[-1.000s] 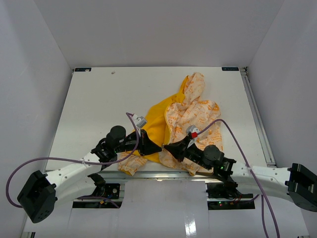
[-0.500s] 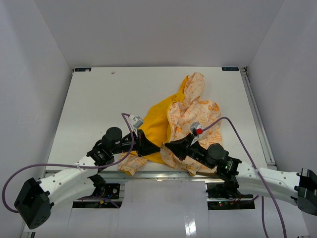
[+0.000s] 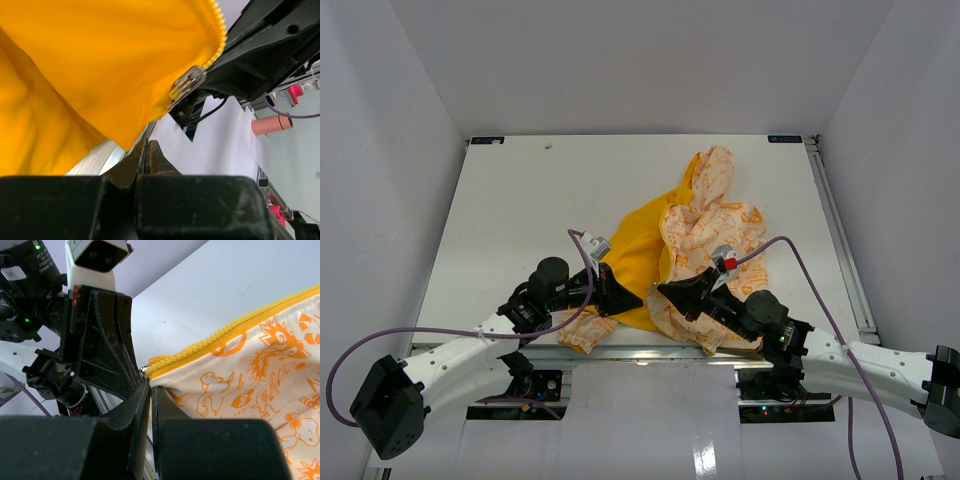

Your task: Zip up the jacket

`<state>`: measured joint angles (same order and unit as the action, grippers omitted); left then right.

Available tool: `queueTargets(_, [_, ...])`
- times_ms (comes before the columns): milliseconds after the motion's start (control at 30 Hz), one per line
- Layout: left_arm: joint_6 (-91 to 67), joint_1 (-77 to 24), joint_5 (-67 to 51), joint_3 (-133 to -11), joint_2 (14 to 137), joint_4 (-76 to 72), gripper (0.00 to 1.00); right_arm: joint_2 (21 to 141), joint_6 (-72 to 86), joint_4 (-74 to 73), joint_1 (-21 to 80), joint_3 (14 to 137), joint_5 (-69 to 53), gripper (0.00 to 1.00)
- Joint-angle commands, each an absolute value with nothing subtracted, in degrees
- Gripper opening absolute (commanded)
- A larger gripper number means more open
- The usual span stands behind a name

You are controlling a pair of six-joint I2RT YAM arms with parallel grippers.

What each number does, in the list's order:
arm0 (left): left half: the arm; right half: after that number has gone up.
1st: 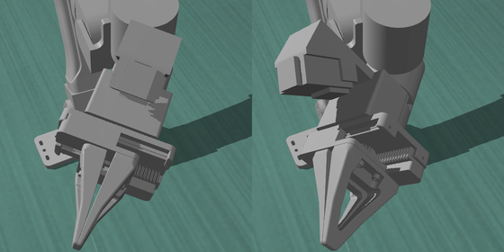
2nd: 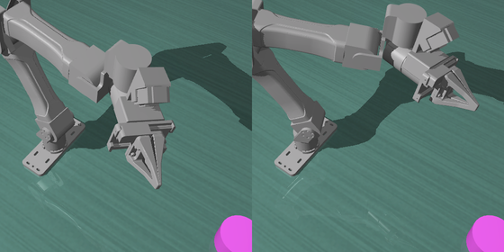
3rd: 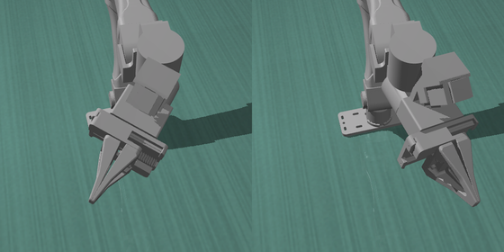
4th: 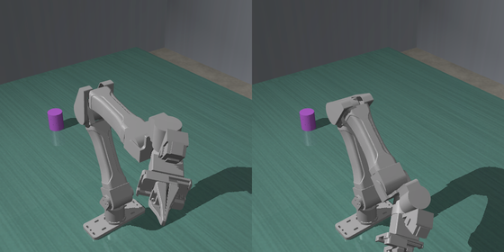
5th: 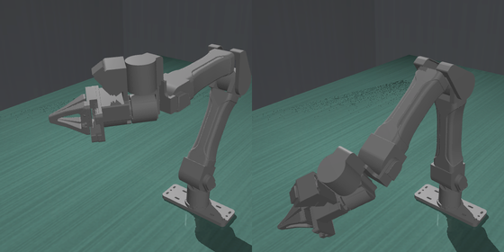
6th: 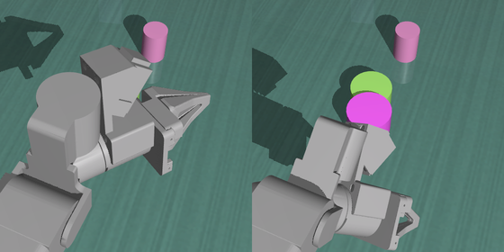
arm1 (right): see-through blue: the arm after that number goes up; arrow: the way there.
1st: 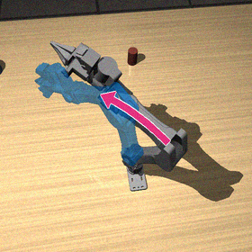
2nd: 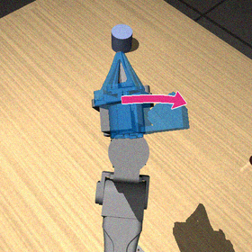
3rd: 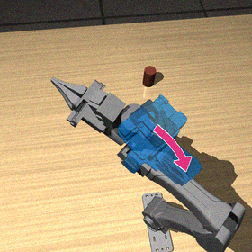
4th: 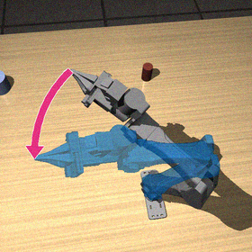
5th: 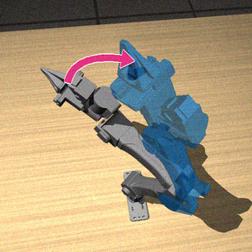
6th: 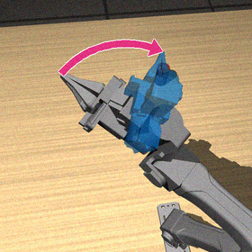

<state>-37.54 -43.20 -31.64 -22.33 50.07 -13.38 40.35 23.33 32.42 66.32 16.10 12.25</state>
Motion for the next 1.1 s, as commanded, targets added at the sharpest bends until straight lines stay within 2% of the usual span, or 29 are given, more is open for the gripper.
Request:
queueTargets(0, [-37.76, -42.98, -31.72, -20.81, 51.02, -14.86, 0.00, 39.34, 22.50, 34.31, 66.09, 16.75, 14.53, 0.08])
queueTargets(67, [-37.79, -42.98, -31.97, -20.74, 51.23, -15.25, 0.00, 39.53, 22.42, 34.20, 66.17, 16.86, 14.28, 0.08])
queueTargets(133, [-37.26, -42.98, -32.07, -21.34, 51.06, -15.32, 0.13, 39.86, 22.28, 33.92, 66.09, 17.03, 13.66, 0.08])
queueTargets(233, [-36.05, -42.98, -32.65, -22.31, 48.89, -17.03, 0.40, 41.16, 21.80, 32.96, 66.09, 17.36, 13.10, 0.08])
queueTargets(333, [-33.61, -42.98, -31.34, -23.97, 47.46, -17.61, 0.50, 41.93, 21.79, 32.97, 66.09, 17.14, 12.82, 0.08])
queueTargets(600, [-27.95, -42.98, -31.84, -30.33, 55.49, -12.91, 0.55, 41.99, 21.71, 33.45, 66.09, 16.72, 12.27, 0.08])
queueTargets(767, [-27.16, -42.98, -27.29, -31.26, 55.28, -12.51, 0.57, 42.95, 21.62, 33.42, 66.09, 16.70, 11.71, 0.08])
queueTargets(1067, [-26.00, -42.98, -24.29, -35.83, 55.18, -10.47, 0.46, 42.89, 21.62, 33.40, 66.18, 16.36, 10.48, 0.08])
